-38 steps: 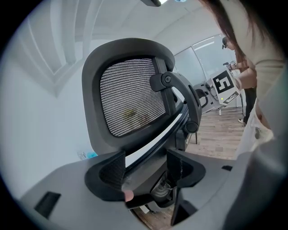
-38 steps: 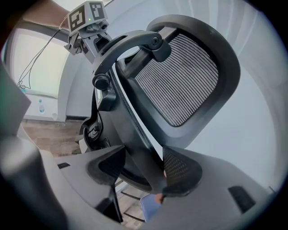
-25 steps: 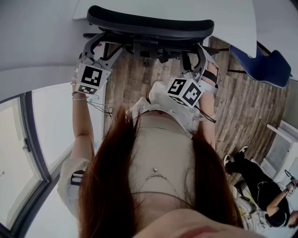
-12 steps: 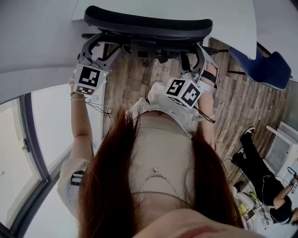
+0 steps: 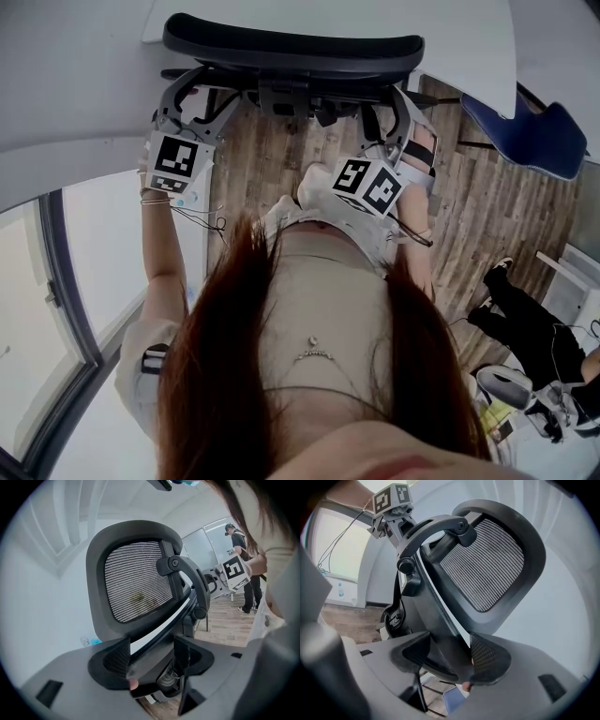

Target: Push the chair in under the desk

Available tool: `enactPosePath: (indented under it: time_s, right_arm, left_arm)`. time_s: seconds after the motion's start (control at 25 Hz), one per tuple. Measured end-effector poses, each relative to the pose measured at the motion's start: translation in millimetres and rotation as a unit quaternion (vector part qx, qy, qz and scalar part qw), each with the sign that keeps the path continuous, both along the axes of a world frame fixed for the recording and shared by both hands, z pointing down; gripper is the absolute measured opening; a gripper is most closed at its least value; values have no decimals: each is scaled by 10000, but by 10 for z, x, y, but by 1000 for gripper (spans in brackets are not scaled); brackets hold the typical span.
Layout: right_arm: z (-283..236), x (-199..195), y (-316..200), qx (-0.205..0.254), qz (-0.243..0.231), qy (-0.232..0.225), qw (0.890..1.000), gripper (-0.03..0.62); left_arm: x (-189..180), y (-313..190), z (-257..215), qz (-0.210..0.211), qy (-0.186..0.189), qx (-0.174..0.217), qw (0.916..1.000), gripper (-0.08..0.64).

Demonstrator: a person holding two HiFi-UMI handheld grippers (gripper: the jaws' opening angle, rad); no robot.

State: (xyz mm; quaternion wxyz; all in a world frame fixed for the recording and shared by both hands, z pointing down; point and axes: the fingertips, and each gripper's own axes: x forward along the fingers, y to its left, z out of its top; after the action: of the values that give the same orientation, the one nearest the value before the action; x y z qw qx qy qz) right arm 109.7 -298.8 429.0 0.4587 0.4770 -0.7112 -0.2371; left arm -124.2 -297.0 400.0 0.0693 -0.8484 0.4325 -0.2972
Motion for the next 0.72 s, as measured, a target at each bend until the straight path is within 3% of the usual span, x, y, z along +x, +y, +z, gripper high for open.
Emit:
enactPosePath:
  time_s: [0.72]
  right_arm:
    - [-3, 17, -82, 89, 50, -22, 9999, 276]
  left_arm:
    - [26, -50, -11, -39, 49, -16, 10000, 284]
